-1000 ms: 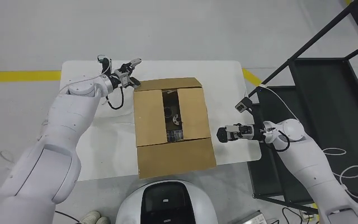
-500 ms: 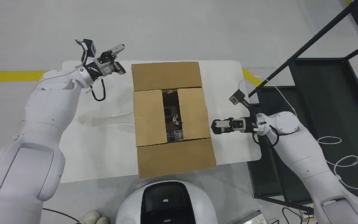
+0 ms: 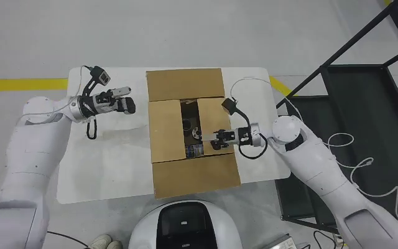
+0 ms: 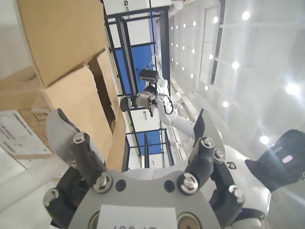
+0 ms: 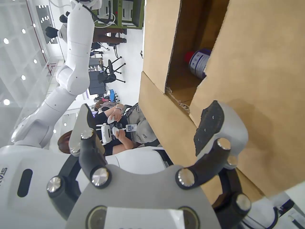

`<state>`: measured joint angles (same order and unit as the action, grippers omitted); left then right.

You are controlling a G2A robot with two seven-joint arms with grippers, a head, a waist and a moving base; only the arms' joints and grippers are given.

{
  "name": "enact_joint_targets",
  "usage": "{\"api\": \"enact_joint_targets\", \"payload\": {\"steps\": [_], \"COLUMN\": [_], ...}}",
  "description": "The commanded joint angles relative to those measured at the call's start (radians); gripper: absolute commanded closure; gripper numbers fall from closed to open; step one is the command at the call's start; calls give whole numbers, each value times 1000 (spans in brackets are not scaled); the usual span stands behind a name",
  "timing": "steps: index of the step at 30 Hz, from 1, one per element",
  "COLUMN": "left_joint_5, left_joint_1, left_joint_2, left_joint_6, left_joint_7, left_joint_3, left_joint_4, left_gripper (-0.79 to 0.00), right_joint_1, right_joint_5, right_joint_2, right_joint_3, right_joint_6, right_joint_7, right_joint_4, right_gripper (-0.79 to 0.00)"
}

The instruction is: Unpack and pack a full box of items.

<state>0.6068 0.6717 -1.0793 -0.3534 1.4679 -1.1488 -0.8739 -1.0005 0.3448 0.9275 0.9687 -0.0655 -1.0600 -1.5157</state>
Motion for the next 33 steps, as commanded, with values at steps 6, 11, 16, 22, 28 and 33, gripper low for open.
{"api": "enact_joint_targets", "payload": {"steps": [6,11,16,22,28,33], "left_joint_5": [-29,-23,-23,-23,-110,-137], "left_joint_1": [223,278,278,278,293,248], "left_joint_2": [83,104,104,104,106,104], "left_joint_6": [53,18,18,18,14,-28], "left_joint_7": [52,18,18,18,-77,-104], "left_joint_3": [-148,-190,-190,-190,-184,-174], "left_joint_4": [-316,-385,-385,-385,-426,-375], "left_gripper": [-785,-785,-785,-785,-785,-785], "right_joint_1": [34,34,34,34,34,96], "right_joint_5": [65,65,65,65,80,90], "right_joint_2": [26,26,26,26,36,75], "right_joint_3": [-47,-47,-47,-47,-67,-149], "right_joint_6": [59,59,59,59,70,93], "right_joint_7": [26,26,26,26,56,75], "right_joint_4": [39,39,39,39,23,67], "right_gripper": [-785,-785,-785,-785,-785,-785]}}
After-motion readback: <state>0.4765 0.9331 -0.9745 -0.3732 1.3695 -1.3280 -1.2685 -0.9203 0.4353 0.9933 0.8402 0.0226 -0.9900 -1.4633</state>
